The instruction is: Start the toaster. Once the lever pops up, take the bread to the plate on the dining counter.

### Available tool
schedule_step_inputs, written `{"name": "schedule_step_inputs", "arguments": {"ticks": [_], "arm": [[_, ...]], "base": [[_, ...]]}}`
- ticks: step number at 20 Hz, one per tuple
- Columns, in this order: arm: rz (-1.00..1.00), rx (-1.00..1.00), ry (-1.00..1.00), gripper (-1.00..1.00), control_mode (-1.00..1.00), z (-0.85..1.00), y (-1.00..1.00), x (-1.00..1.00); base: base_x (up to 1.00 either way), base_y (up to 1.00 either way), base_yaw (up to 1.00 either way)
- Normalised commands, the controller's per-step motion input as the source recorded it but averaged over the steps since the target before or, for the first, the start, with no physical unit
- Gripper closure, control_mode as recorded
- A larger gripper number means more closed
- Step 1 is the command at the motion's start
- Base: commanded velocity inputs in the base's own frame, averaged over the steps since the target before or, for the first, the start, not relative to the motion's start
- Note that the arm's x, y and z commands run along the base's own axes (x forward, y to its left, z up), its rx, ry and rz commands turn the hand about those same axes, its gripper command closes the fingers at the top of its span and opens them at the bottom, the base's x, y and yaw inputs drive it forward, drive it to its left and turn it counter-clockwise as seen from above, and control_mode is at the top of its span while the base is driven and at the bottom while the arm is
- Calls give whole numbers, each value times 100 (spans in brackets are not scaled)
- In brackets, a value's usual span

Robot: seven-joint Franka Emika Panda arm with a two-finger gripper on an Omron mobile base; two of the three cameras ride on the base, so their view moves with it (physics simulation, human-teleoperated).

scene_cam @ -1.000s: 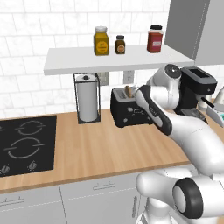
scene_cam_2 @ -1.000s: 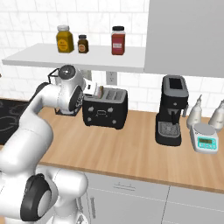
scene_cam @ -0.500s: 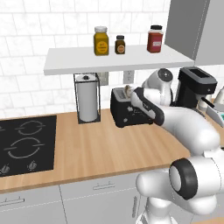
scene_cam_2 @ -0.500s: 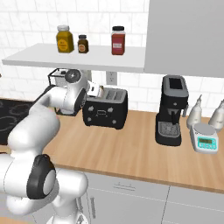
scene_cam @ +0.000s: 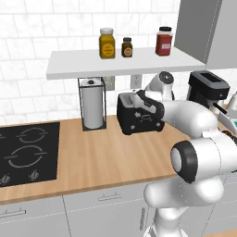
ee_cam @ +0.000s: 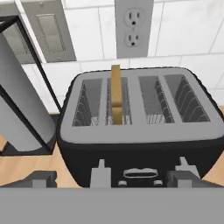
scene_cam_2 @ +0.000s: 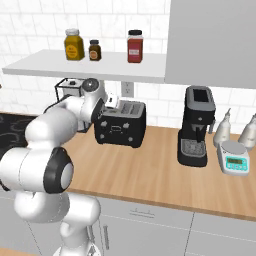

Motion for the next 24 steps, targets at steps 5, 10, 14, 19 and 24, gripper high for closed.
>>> {"name": "schedule_step_inputs", "arguments": {"ticks": [5, 10, 14, 19, 24], "arm": [[-3, 0, 1, -100, -100, -31, 0, 40], [-4, 0, 0, -100, -100, -20, 0, 31], [-2, 0, 0, -100, -100, -17, -1, 26], [0, 0, 0, -100, -100, -14, 0, 24], [0, 0, 0, -100, -100, -9, 0, 26]], "base": [[0, 0, 0], [0, 0, 0], [0, 0, 0], [0, 0, 0], [0, 0, 0]]}}
